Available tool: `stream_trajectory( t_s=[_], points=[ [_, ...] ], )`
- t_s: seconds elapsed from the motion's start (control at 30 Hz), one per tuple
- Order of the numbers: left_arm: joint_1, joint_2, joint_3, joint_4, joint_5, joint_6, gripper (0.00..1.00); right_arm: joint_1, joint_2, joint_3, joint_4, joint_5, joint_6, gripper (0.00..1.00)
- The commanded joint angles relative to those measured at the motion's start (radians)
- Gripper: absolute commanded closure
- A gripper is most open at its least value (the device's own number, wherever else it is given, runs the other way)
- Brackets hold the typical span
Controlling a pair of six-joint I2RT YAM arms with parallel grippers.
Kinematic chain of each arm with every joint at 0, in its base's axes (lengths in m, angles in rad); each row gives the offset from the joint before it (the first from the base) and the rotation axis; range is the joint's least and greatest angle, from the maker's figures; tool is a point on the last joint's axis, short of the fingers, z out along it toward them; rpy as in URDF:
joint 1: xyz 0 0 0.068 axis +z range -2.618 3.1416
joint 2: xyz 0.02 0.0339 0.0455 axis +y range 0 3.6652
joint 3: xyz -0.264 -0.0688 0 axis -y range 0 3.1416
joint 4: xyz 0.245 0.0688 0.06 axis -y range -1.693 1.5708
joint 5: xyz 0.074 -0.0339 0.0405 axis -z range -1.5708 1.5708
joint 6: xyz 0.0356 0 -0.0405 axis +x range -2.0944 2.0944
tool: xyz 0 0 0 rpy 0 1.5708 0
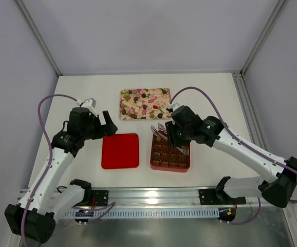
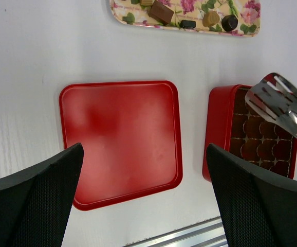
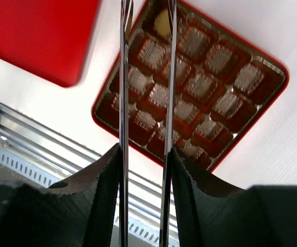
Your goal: Pack the chocolate
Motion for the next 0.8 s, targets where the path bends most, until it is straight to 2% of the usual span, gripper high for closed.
stream_trajectory(
  t_s=[0.0,0.5,0.63,0.77],
  points=[
    [0.004,-0.001,0.027,0.012,-0.009,0.013,0.00,0.002,0.042,0.148,0.010,0.039,-0.057,0.56],
    [0.004,0.004,0.029,0.012,-0.012,0.013,0.00,-0.150,0.626,0.674,-0.001,-0.001,-0.203,0.53],
    [0.004,0.005,0.027,0.012,-0.011,0.013,0.00,-0.169,0.706,0.768,-0.021,-0.010,-0.229,0.53],
    [0.004,0.005,0.027,0.012,-0.009,0.013,0.00,-0.179,0.746,0.792,-0.021,-0.025,-0.260,0.53]
  ],
)
